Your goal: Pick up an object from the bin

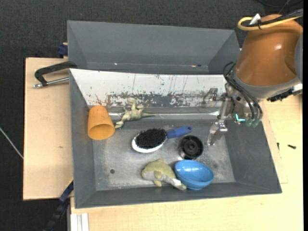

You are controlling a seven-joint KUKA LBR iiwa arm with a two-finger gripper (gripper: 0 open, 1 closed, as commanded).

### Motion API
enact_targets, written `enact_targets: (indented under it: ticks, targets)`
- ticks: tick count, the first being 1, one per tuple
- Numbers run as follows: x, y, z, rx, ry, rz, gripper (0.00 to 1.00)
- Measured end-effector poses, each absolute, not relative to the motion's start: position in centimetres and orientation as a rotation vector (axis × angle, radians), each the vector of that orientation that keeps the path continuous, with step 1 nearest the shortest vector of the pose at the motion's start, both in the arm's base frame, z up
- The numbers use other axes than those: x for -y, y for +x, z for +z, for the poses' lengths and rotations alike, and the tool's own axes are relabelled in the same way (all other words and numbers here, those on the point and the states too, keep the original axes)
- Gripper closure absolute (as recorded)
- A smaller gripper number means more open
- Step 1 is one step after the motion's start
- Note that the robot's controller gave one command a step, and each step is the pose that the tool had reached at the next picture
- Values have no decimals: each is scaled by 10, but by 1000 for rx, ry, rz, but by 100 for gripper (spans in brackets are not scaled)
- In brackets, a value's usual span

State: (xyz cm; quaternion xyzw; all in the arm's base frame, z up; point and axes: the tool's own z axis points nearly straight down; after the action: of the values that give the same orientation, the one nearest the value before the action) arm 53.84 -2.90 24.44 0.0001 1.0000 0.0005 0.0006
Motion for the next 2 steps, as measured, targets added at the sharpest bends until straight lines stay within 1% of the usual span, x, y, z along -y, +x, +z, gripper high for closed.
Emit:
enact_targets:
  ticks: [1, 2]
  targets:
    - [34, 558, 95, -3131, -125, 2, 0]
    - [35, 562, 101, -3114, -125, -4, 100]
